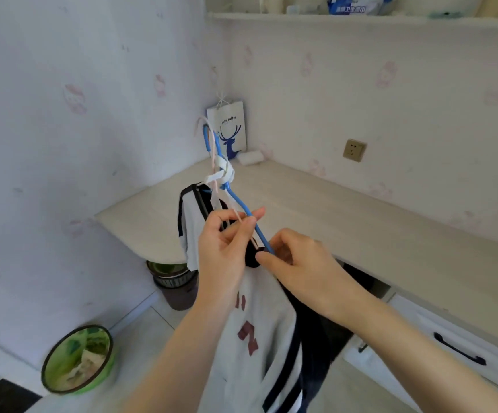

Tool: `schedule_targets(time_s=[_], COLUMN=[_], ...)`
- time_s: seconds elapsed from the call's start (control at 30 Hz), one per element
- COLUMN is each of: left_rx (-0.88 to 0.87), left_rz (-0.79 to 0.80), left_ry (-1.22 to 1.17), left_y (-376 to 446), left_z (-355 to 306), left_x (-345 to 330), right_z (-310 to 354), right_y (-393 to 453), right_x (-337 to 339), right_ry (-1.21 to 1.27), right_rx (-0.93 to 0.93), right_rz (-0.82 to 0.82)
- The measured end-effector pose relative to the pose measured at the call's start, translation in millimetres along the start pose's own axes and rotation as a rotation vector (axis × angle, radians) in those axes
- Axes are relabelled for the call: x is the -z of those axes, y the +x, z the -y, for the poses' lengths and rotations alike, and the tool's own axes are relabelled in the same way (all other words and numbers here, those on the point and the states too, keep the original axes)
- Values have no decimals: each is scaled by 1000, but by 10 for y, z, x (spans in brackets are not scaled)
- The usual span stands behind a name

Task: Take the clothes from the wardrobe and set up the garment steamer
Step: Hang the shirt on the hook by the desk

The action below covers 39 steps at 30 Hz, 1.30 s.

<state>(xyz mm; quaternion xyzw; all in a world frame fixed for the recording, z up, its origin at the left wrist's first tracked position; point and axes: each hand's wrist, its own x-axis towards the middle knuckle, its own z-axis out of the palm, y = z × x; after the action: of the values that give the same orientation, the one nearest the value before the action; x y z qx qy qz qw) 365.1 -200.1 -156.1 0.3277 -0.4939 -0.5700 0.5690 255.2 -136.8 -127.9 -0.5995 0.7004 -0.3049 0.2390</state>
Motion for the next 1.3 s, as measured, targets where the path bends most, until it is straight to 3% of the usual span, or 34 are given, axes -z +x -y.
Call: schedule_targets(time_s=[0.17,0.33,0.43,0.57,0.73,0.93,1.07,1.2,1.23,1.3], left_rx=[-6,-3,2,7,-35,-99,-263,-523,-520,-354], left_rz=[-35,-44,-49,-58,-32,-25,11,-186,-178,-34], left_ry=[11,112,104,100,123,221,409,752,883,1100], left_y=[341,633,817,1027,1342,1853,2189,2669,2818,3084], left_z=[153,223,286,335,314,98,-132,-371,-394,-393], left_x=[-287,-355,-375,-352,-297,-45,362,992,1168,1473], right_z=[-57,-83,-166,-420,-630,-527,-465,-439,-433,-402], right_y=[447,748,998,1339,1751,2291,2655,2948,3016,3143], right_x=[246,288,265,128,192,170,127,62,45,3], right_ry=[-275,-394,-493,-776,-801,-603,-516,-468,-456,-449], right_rx=[-7,4,30,195,225,345,338,343,342,336], right_rz=[29,56,-21,-256,-433,-545,-486,-432,-419,-390])
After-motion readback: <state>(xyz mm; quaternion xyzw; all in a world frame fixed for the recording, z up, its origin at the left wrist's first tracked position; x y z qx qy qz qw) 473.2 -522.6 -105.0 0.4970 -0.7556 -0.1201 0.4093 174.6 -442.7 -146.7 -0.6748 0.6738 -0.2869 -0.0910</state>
